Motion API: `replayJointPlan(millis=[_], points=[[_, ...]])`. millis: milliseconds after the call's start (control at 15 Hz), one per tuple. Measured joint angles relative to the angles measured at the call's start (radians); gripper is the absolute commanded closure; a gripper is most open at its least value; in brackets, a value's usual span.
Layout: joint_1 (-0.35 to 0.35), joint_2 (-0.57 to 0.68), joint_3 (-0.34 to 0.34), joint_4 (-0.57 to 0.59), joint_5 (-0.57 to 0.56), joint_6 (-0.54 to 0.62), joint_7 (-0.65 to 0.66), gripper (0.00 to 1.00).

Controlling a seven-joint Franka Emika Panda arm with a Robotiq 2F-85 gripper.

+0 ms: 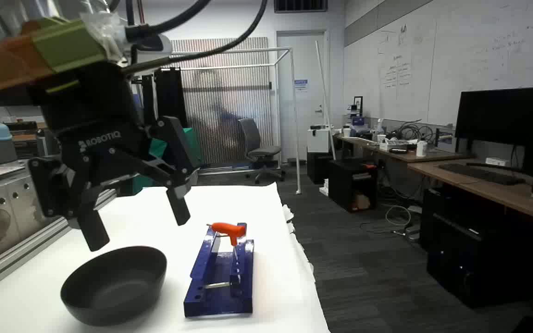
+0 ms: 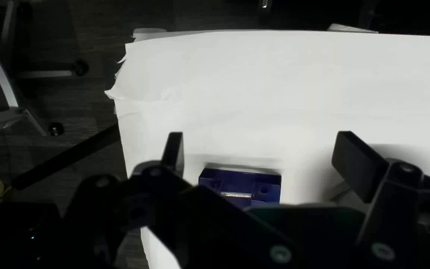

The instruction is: Put the metal object with the orange handle in the black bowl

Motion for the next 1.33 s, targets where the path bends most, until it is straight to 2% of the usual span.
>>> replayJointPlan(millis=[533,667,867,1067,1333], points=[[0.001,-0.001,0.0,0.002,0.0,0.0,0.0,0.0],[0.009,0.015,-0.001,0.014,-0.03,0.002,-0.035,0.0],[0.028,0.102,-0.021,0.109,-0.072,0.025,-0.149,0.0],[0.049,0.239,-0.073,0.253,-0.073,0.065,-0.305,0.0],[0.068,0.439,-0.159,0.43,0.026,0.078,-0.574,0.0]])
